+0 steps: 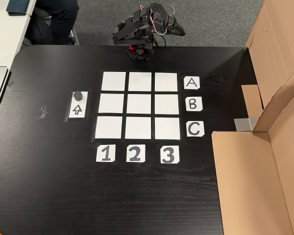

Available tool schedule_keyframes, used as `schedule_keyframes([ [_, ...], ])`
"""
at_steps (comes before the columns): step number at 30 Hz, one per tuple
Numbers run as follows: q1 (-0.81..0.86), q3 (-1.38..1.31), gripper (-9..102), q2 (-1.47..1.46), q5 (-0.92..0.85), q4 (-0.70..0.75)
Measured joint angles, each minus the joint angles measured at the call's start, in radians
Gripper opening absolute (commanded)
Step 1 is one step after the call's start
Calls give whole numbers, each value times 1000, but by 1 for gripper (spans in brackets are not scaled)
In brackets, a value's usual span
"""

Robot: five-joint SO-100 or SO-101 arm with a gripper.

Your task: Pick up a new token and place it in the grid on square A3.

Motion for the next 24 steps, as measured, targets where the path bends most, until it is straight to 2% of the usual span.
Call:
schedule_keyframes([
  [9,423,-41,-1,0,0,-158],
  [13,541,-57,-1,-2,0,-170],
  [17,765,-69,-1,-20,0,-170],
  [24,1048,-189,-1,-272,9,-170],
])
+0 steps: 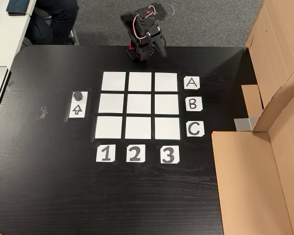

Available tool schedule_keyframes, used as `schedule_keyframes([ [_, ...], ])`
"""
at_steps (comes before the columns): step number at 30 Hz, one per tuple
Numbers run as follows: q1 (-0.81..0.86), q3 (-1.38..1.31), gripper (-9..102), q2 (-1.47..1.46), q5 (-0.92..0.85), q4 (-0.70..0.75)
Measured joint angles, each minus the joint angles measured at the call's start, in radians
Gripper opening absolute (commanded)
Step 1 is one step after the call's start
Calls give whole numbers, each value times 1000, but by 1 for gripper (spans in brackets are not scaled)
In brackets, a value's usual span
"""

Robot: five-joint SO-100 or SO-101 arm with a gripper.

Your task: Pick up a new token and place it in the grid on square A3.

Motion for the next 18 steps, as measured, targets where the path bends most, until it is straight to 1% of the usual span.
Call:
schedule_keyframes([
  [7,265,-216,-1,-385,29,0],
  [10,341,-288,-1,-483,29,2],
  [18,750,-503,-1,-850,29,0],
])
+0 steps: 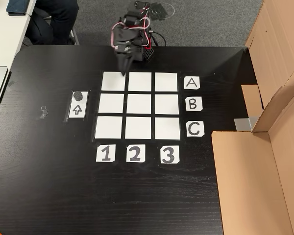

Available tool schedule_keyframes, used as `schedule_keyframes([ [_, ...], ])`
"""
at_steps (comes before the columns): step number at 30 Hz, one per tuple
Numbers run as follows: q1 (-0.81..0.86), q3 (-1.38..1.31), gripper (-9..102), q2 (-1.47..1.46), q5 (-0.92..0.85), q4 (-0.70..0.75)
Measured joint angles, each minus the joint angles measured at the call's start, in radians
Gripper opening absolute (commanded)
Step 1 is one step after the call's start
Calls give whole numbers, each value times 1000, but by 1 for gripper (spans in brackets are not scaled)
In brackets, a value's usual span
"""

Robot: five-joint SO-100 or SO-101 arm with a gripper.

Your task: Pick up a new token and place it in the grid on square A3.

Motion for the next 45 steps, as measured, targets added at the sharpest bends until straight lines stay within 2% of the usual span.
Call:
schedule_keyframes([
  [7,236,-118,-1,-262,-12,0],
  [20,443,-334,6,-643,-40,0],
  [25,480,-405,10,-756,-43,0],
  [37,499,-431,30,-890,-55,0],
  [45,499,-469,32,-968,-55,0],
])
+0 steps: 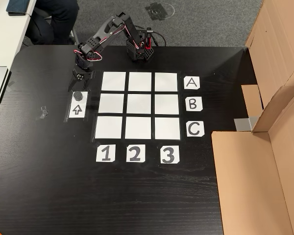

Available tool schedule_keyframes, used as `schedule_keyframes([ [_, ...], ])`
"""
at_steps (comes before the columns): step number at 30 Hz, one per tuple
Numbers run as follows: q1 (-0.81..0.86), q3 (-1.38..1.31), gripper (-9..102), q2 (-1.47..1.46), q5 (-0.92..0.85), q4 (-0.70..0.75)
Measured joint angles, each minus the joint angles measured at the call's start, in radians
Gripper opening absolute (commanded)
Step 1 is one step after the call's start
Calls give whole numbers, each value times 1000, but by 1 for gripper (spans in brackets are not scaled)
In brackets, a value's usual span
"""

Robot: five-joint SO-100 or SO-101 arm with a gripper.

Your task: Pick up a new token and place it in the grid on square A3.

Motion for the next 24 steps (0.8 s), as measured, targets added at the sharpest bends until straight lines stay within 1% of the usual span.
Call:
schedule_keyframes([
  [24,0,-101,32,-164,0,-2],
])
